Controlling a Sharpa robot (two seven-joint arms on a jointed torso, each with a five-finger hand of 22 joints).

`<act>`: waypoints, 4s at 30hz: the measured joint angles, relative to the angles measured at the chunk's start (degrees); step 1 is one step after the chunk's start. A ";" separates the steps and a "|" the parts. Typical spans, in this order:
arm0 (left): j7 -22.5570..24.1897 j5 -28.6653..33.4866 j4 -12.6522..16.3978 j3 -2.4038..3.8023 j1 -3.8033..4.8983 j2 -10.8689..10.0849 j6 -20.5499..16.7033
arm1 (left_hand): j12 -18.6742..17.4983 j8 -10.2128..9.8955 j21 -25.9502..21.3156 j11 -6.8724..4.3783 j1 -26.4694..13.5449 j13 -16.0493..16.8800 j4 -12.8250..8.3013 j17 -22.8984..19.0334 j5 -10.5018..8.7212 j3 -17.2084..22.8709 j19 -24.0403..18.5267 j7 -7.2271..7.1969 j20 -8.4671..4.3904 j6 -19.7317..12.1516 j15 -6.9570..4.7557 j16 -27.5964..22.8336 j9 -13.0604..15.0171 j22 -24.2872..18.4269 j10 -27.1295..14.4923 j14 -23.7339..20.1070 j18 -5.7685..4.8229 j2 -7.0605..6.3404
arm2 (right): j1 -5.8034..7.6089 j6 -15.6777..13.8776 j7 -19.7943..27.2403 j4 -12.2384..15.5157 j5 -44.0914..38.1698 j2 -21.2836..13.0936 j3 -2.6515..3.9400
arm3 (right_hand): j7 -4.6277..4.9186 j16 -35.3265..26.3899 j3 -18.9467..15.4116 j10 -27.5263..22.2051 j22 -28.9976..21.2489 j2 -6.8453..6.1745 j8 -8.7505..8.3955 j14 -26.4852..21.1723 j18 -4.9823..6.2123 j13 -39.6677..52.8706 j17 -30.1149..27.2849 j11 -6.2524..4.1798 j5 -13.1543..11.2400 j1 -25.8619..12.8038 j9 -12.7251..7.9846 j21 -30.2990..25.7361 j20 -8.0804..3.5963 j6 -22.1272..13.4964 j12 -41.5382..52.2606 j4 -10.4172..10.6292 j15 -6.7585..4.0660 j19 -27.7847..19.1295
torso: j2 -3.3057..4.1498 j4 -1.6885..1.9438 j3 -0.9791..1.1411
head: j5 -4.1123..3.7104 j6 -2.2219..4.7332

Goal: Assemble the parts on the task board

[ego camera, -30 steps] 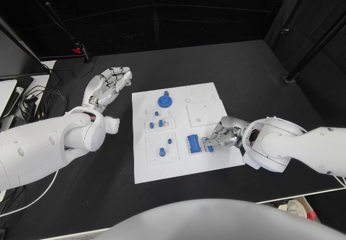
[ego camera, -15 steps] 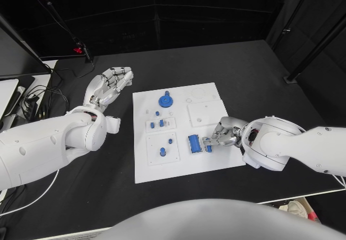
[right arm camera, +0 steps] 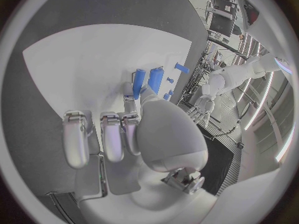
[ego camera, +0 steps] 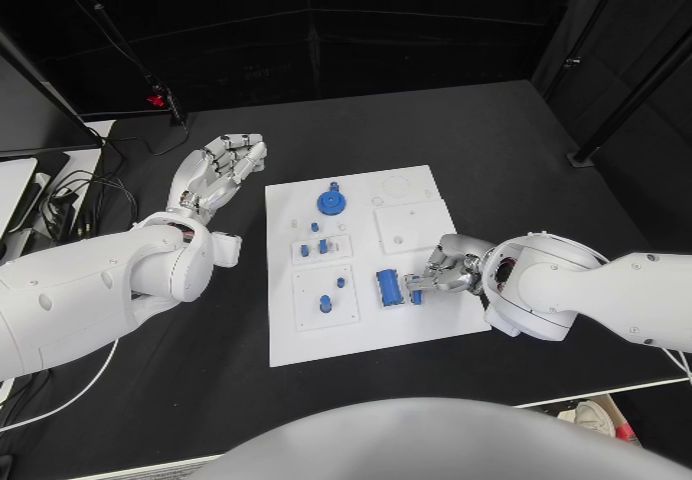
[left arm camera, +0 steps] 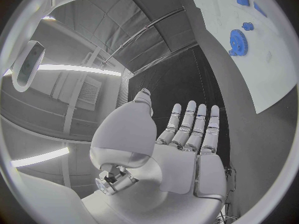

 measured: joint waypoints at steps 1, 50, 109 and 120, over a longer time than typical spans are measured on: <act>0.00 0.00 0.00 0.00 0.00 0.00 0.00 | 0.00 0.00 0.00 0.00 0.00 0.00 0.00 0.00 0.00 0.00 0.00 0.00 0.00 0.00 0.00 0.00 0.00 0.00 0.00 0.00 0.00 0.00 | 0.00 0.04 -0.01 -0.02 -0.01 0.02 0.00 | 0.00 0.00 -0.17 0.00 0.00 -0.18 0.00 0.00 0.00 0.00 0.00 0.00 -0.41 -0.18 0.00 0.00 0.00 0.00 0.00 0.15 0.00 0.00 | 0.00 0.00 0.00 | 0.00 0.00; 0.00 0.00 -0.19 0.00 0.00 0.02 0.02 | 0.24 0.23 0.00 0.00 0.24 -0.05 -0.13 -0.18 0.23 -0.13 0.00 0.00 0.00 0.00 0.00 0.00 -0.11 -0.06 0.00 0.00 0.01 0.22 | -0.05 4.43 4.94 1.18 -0.07 -5.26 -0.04 | -2.21 0.00 -9.89 0.08 0.00 -12.73 5.72 -0.11 0.00 0.00 0.03 -2.19 -2.97 -9.05 6.75 0.00 -1.96 4.71 0.00 0.90 -2.16 0.10 | 0.03 -0.02 0.02 | -0.15 0.00; 0.00 0.00 -0.18 0.00 -1.09 0.16 0.20 | 1.05 1.70 0.22 0.01 0.47 -0.10 -0.01 -1.33 0.45 -1.42 0.00 -0.01 0.00 0.88 0.00 0.66 -0.38 -0.11 -0.43 -0.42 0.00 0.44 | 1.18 -16.61 41.26 -7.10 24.24 1.12 0.09 | 2.19 -17.46 -10.25 -6.13 -1.21 -0.81 8.69 -11.42 7.32 0.04 -3.19 1.61 3.48 -1.94 13.30 -36.49 0.87 -12.81 -8.99 -0.41 1.92 -23.01 | -0.14 0.18 0.26 | 1.76 0.00; 0.01 0.01 0.17 0.00 -2.14 0.49 -0.12 | 1.64 1.64 0.22 -0.10 0.18 -0.15 -0.09 -2.66 0.45 -2.78 0.00 -0.02 0.00 -0.24 0.29 1.57 -1.48 -0.22 -1.76 -1.16 0.01 0.73 | 1.37 -14.71 67.06 -16.28 44.13 10.47 0.07 | 0.84 -63.64 -9.97 -57.64 -19.11 -12.44 2.32 -55.71 4.86 -33.72 -34.91 11.54 5.71 -21.30 8.68 -72.41 7.37 -36.01 -67.06 0.79 12.70 -54.56 | -0.13 0.18 0.38 | 4.54 0.00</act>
